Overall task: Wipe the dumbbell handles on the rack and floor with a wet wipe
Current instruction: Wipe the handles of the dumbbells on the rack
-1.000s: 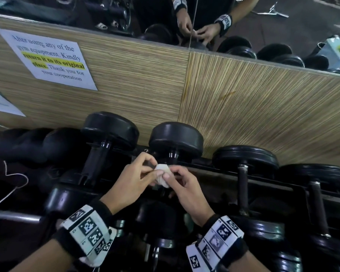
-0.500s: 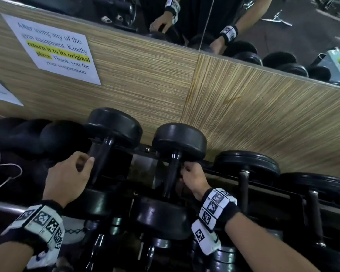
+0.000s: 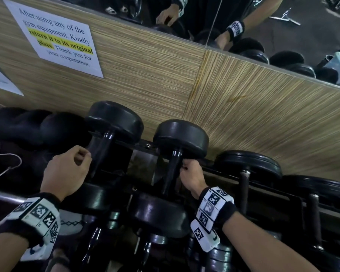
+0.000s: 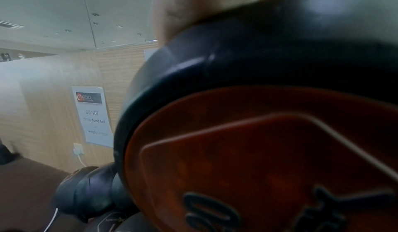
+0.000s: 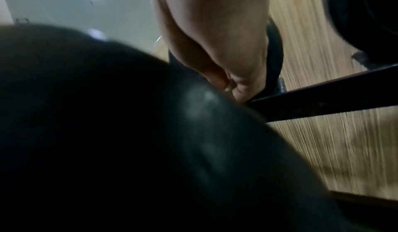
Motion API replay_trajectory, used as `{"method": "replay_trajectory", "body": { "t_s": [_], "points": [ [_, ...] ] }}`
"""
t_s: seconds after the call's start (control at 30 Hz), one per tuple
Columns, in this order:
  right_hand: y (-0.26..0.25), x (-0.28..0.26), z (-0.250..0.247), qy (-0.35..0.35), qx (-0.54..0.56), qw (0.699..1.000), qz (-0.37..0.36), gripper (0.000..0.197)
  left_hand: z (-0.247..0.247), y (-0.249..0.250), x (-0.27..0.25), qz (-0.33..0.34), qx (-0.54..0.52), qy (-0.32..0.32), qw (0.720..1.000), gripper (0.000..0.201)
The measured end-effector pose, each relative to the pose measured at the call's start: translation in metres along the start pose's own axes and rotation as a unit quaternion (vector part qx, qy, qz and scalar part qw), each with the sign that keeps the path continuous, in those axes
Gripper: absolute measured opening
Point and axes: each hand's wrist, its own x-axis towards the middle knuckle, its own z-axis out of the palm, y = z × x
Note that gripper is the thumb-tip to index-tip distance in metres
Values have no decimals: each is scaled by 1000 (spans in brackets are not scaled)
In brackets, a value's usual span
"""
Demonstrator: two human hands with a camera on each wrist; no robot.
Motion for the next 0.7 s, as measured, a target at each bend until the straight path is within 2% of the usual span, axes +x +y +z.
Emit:
{"method": "replay_trajectory", "body": {
  "t_s": [0.17, 0.33, 0.5, 0.6, 0.7],
  "points": [
    [11, -25, -4, -11, 14, 1000, -13, 24, 0, 0, 0, -7, 4, -4, 1000, 7],
    [1, -11, 2, -28, 10, 999, 17, 30, 0, -1, -1, -10, -4, -2, 1000, 9],
    [11, -37, -1, -20, 11, 1000, 3, 27, 0, -2, 0, -13, -5, -5, 1000, 9],
    [10, -26, 3, -37, 20, 999, 19, 24, -1, -1, 0, -17, -4, -7, 1000, 9],
    [14, -18, 7, -48, 30, 998, 17, 30, -1, -1, -1, -20, -9, -5, 1000, 10]
  ]
}}
